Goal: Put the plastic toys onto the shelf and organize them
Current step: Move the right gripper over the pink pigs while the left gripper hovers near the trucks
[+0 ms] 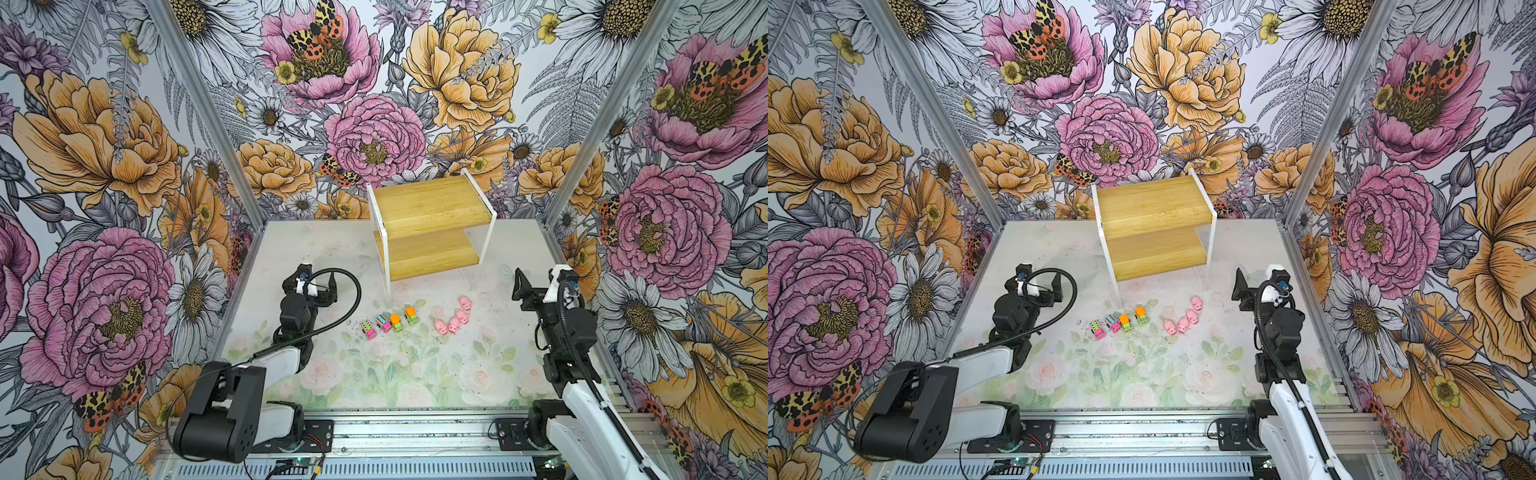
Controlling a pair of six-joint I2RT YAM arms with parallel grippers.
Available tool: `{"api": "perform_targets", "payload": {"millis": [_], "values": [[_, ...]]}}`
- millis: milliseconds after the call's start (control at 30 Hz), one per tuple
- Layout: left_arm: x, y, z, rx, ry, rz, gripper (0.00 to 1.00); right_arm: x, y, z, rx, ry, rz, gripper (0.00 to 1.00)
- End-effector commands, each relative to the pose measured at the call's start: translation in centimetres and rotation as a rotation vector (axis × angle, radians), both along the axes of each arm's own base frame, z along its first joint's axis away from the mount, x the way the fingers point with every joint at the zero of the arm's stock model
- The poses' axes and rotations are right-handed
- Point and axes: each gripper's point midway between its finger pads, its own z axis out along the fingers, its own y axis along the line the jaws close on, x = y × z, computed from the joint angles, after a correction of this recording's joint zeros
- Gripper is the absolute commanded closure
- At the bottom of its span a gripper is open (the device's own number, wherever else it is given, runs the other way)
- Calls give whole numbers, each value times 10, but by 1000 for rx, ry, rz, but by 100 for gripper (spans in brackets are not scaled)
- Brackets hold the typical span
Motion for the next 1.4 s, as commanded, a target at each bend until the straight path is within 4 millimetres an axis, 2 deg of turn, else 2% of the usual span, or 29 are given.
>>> {"api": "perform_targets", "payload": {"millis": [0,100,200,367,567,800,933,967,1200,1367], "values": [[-14,-7,4,-44,65,-19,1,-14,28,-28,112,122,149,11],[-34,-17,14,-143,44,-62,1,-24,43,-39,183,164,222,12],[-51,-26,11,-217,46,-104,1,-32,55,-57,228,218,264,15],[-63,-32,6,-256,70,-109,1,-41,74,-90,283,308,319,17],[-63,-46,-10,-390,155,-150,1,-45,96,-125,302,430,371,23],[-59,-69,-30,-358,220,-157,1,-40,112,-143,239,512,343,26],[-57,-72,-36,-379,220,-160,1,-35,120,-155,189,548,314,27],[-55,-67,-36,-384,207,-131,1,-34,121,-159,183,559,309,27],[-48,-74,-55,-383,258,-132,1,-28,113,-188,153,635,229,27],[-44,-77,-60,-388,265,-134,1,-27,105,-196,153,659,173,28]]}}
